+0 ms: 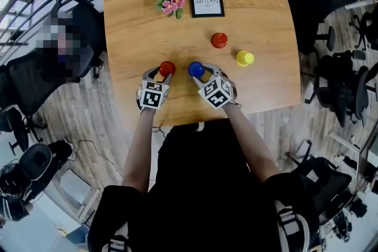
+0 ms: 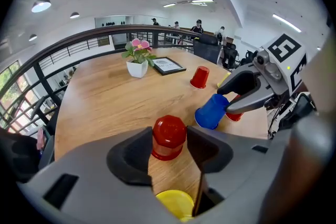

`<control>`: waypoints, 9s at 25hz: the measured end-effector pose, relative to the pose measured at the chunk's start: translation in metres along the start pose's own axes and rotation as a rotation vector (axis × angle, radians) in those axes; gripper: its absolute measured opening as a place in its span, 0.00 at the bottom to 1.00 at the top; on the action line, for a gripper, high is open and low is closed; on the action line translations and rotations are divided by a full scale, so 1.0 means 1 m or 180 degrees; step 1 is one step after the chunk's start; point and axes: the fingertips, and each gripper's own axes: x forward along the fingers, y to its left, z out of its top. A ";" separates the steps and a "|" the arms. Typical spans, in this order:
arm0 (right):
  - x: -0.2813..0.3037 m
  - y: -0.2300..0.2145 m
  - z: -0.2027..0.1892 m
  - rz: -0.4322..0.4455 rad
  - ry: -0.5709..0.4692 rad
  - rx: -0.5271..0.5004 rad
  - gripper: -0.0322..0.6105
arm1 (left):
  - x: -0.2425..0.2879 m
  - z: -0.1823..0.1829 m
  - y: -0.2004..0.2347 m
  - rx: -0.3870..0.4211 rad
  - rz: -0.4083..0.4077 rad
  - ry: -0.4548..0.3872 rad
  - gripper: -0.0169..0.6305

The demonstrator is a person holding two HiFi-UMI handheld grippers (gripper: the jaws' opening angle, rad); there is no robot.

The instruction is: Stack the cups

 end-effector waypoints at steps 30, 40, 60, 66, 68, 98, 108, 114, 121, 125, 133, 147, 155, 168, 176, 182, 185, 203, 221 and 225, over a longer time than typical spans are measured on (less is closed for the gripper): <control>-0.032 0.020 -0.048 0.0003 0.0231 -0.0060 0.38 | 0.011 -0.012 -0.119 0.0901 -0.0512 0.0243 0.37; -0.036 0.021 -0.055 0.0026 0.0112 -0.0032 0.46 | 0.012 -0.020 -0.127 0.1001 -0.0551 0.0307 0.43; -0.112 0.028 -0.048 -0.0497 -0.0635 0.0368 0.36 | -0.068 -0.012 -0.129 0.0733 -0.0361 -0.0450 0.25; -0.142 0.026 -0.071 -0.0640 -0.0756 0.0474 0.06 | -0.087 -0.011 -0.138 0.0639 -0.0387 -0.0720 0.08; -0.146 0.022 -0.078 -0.0627 -0.0753 0.0447 0.06 | -0.090 -0.008 -0.137 0.0516 -0.0455 -0.0834 0.07; -0.138 -0.135 -0.088 -0.0411 -0.0757 0.0370 0.18 | -0.070 0.041 -0.125 -0.0252 0.0277 -0.1034 0.07; -0.120 -0.165 -0.101 -0.0428 -0.0578 0.0333 0.43 | -0.066 0.049 -0.120 -0.0289 0.0433 -0.0982 0.07; -0.105 -0.173 -0.108 -0.0392 -0.0478 0.0353 0.46 | -0.066 0.046 -0.118 -0.0314 0.0496 -0.0943 0.07; -0.086 -0.180 -0.117 -0.0385 -0.0379 0.0387 0.46 | -0.066 0.039 -0.115 -0.0366 0.0571 -0.0903 0.07; -0.083 -0.182 -0.118 -0.0385 -0.0361 0.0359 0.40 | -0.068 0.038 -0.113 -0.0368 0.0618 -0.0899 0.07; -0.098 -0.169 -0.096 -0.0315 -0.0474 0.0279 0.40 | -0.081 0.030 -0.105 -0.0387 0.0771 -0.0980 0.07; -0.135 -0.086 -0.031 -0.0222 -0.0575 -0.0014 0.40 | -0.099 0.003 -0.072 -0.0330 0.0741 -0.1064 0.10; -0.131 -0.042 -0.015 -0.0046 -0.0511 -0.0008 0.40 | -0.102 -0.014 -0.051 -0.0307 0.0678 -0.1014 0.27; -0.110 -0.009 -0.023 -0.0024 -0.0244 -0.0115 0.40 | -0.112 -0.027 -0.034 -0.0111 0.0595 -0.1015 0.31; -0.112 -0.006 -0.023 -0.0193 -0.0331 -0.0060 0.53 | -0.109 -0.048 -0.030 0.0015 0.0539 -0.0975 0.42; -0.127 -0.011 -0.016 -0.0441 -0.0658 0.0147 0.54 | -0.099 -0.063 -0.019 0.0036 0.0507 -0.0895 0.46; -0.132 -0.014 -0.022 -0.0568 -0.0731 0.0237 0.54 | -0.091 -0.076 -0.015 0.0036 0.0471 -0.0799 0.46; -0.138 -0.008 -0.072 -0.0832 -0.0702 0.0739 0.53 | -0.079 -0.075 -0.013 0.0035 0.0263 -0.0749 0.38; -0.138 -0.001 -0.108 -0.0912 -0.0616 0.1071 0.53 | -0.086 0.039 -0.072 0.0549 -0.0348 -0.0959 0.38; -0.143 -0.009 -0.113 -0.0987 -0.0629 0.1130 0.53 | -0.079 0.042 -0.089 0.0691 -0.0462 -0.0896 0.38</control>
